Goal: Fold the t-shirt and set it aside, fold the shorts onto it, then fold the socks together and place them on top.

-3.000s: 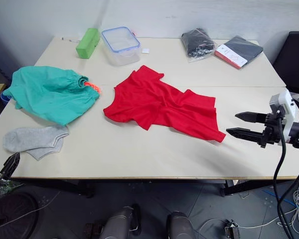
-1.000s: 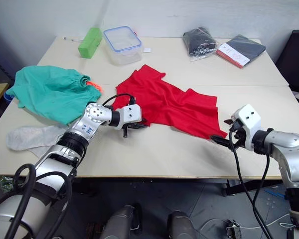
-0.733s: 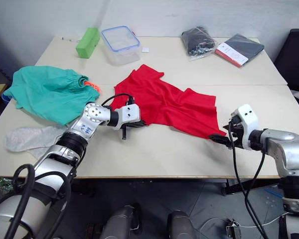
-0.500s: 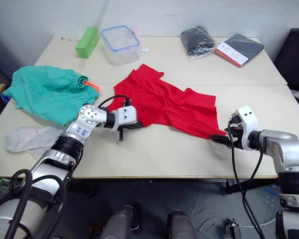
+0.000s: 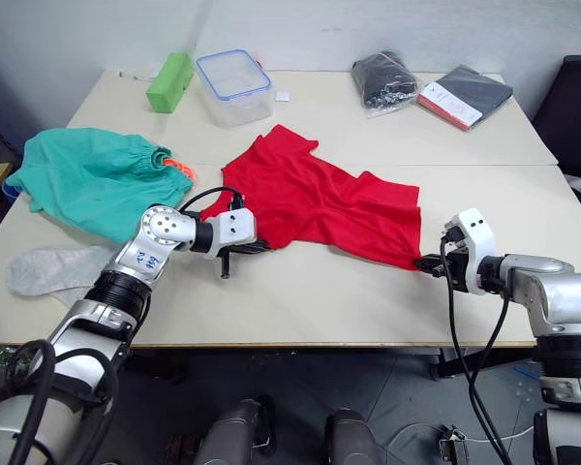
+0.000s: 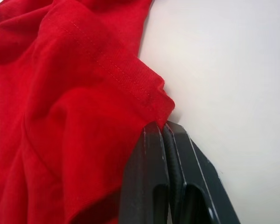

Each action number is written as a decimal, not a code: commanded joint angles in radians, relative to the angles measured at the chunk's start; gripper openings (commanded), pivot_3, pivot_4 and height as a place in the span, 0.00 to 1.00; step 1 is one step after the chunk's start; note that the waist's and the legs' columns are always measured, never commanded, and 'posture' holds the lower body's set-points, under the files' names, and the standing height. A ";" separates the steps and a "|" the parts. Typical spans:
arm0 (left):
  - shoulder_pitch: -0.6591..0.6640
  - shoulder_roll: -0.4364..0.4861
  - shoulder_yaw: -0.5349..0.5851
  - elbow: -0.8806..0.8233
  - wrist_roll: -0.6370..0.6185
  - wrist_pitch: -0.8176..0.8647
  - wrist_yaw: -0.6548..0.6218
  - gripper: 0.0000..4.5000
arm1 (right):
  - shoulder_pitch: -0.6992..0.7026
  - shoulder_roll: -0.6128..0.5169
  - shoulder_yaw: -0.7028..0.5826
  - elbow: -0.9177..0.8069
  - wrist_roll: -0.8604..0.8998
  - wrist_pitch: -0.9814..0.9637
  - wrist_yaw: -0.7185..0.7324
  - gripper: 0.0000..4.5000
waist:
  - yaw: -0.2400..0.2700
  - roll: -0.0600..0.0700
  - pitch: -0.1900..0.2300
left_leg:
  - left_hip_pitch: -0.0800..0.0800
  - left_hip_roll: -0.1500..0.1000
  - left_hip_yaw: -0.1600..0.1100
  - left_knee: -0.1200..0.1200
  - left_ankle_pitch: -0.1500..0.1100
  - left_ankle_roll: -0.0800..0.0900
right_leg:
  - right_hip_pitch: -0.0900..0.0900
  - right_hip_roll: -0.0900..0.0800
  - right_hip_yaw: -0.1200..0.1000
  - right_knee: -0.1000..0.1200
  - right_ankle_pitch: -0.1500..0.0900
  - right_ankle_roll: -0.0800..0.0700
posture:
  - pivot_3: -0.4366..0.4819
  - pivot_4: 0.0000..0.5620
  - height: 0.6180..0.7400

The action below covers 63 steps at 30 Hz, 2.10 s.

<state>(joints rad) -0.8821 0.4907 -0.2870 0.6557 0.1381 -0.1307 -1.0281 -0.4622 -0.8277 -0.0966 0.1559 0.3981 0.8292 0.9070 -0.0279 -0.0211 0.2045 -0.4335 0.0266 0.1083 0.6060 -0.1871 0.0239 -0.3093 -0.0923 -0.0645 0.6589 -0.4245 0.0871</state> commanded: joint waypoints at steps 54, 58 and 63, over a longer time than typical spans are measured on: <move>0.171 0.178 0.081 -0.327 -0.092 0.194 -0.115 0.00 | 0.077 -0.081 0.006 -0.059 -0.092 -0.166 0.077 0.13 | 0.002 0.000 0.000 | -0.005 0.000 -0.001 0.004 0.000 0.000 | -0.004 0.000 0.000 0.002 0.000 0.000 | 0.48 0.27 1.00; 0.176 0.182 0.082 -0.332 -0.093 0.194 -0.117 0.00 | 0.075 -0.080 -0.004 -0.074 -0.077 -0.158 0.078 0.01 | 0.002 0.000 0.000 | -0.005 0.000 -0.001 0.004 0.000 0.000 | -0.004 0.000 0.000 0.002 0.000 0.000 | 0.48 0.27 1.00; 0.203 0.197 0.096 -0.376 -0.130 0.226 -0.155 0.00 | 0.084 -0.073 -0.020 -0.103 -0.074 -0.252 0.085 0.01 | 0.001 0.000 0.000 | -0.005 0.000 -0.001 0.004 0.000 0.000 | -0.004 0.000 0.000 0.002 0.000 0.000 | 0.48 0.27 1.00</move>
<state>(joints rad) -0.6910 0.6646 -0.2164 0.3228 0.0398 0.0814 -1.1608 -0.3795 -0.8997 -0.0763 0.1011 0.3126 0.6360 0.9806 -0.0270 -0.0206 0.2046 -0.4387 0.0269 0.1075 0.6100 -0.1873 0.0244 -0.3137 -0.0920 -0.0646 0.6614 -0.4245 0.0871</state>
